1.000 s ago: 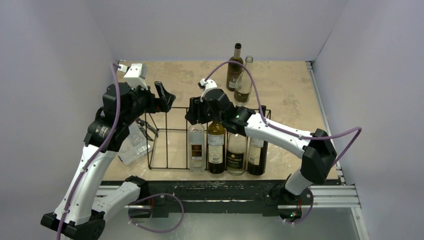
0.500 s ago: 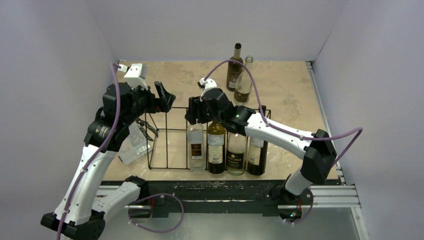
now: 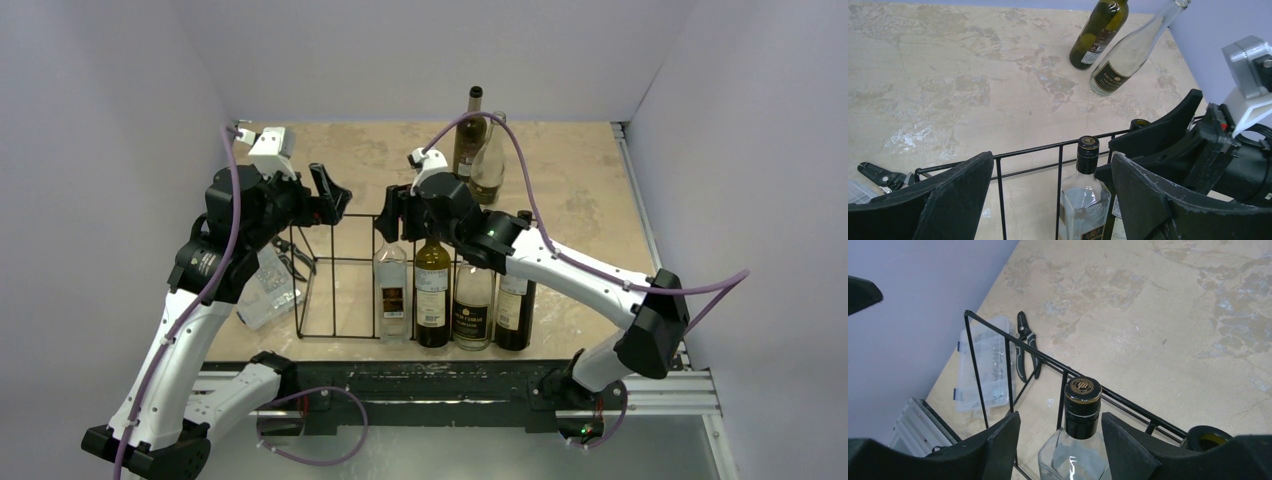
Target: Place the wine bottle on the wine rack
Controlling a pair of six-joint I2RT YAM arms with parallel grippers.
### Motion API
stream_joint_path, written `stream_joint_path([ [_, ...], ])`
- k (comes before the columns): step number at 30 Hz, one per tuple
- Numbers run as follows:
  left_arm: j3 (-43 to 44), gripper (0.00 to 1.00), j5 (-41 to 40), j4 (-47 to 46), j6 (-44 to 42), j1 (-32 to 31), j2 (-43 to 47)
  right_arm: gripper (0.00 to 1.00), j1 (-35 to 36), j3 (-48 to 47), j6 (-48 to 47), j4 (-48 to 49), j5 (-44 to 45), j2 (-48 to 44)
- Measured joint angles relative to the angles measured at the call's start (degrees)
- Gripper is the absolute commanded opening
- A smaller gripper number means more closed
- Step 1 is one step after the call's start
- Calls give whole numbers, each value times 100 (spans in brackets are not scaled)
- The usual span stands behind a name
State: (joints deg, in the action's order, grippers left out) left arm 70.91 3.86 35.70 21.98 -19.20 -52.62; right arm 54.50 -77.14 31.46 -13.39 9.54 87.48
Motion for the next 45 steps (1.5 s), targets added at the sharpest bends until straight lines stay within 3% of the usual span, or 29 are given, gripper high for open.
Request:
stream_joint_path([
  [12,0,87,22,0,-2,0,0,73,0,-116,-264,-94,396,-483],
  [21,0,87,26,0,0,0,0,80,-101,-155,-887,24,1475,-1088],
  [31,0,87,26,2,-2,0,-13,99,-1672,-160,-1200,195,1847,-1113],
  [45,0,87,26,4,-2,0,-74,99,-2710,-876,-1537,525,1764,-328],
])
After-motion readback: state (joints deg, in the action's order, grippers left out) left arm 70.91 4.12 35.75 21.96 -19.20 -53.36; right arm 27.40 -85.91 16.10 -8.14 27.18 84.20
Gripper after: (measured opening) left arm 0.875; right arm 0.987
